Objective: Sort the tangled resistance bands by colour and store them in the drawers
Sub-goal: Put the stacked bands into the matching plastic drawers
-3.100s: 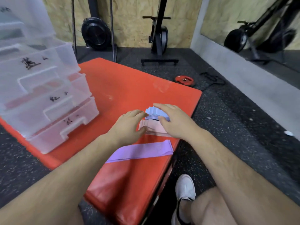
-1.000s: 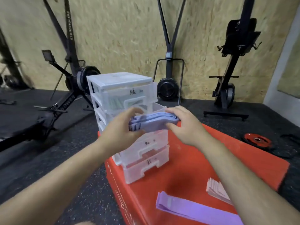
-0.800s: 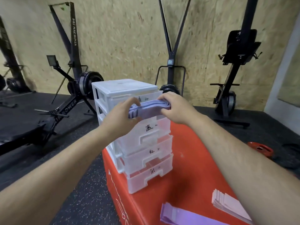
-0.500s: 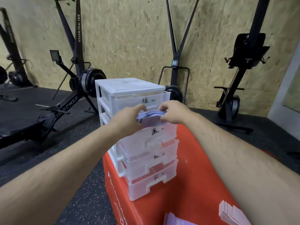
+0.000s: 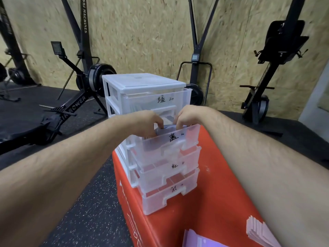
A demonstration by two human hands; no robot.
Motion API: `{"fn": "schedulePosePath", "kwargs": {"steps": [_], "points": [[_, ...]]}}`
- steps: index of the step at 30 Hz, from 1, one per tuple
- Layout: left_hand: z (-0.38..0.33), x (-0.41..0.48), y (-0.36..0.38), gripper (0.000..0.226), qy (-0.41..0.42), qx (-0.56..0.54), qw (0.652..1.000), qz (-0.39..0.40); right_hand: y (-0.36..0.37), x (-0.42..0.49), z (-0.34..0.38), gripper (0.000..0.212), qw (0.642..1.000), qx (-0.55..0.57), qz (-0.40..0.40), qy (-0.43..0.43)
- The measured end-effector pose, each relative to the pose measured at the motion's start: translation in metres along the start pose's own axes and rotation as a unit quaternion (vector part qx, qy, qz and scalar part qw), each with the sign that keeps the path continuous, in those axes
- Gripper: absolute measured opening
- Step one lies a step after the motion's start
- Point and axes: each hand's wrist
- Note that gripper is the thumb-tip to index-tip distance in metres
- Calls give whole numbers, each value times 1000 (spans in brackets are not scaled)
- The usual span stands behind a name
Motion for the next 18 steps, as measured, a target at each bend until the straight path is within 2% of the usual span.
{"fn": "schedulePosePath", "kwargs": {"steps": [5, 10, 14, 18], "points": [[1, 1, 3, 34, 4, 31, 999, 22, 12, 9, -4, 35, 1000, 3, 5, -6], [1, -4, 2, 36, 1, 0, 999, 41, 15, 9, -2, 30, 998, -59, 26, -18], [0, -13, -4, 28, 3, -30, 999, 31, 17, 5, 3, 33, 996, -82, 31, -26], [1, -24, 2, 29, 17, -37, 999, -11, 20, -10, 0, 27, 997, -31, -31, -58]]}}
Point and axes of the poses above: each hand's wrist, its own x-axis towards the middle knuckle, its own y-axis out of the palm, z = x × y, and after that the axes turned 15 degrees about -y, right-handed
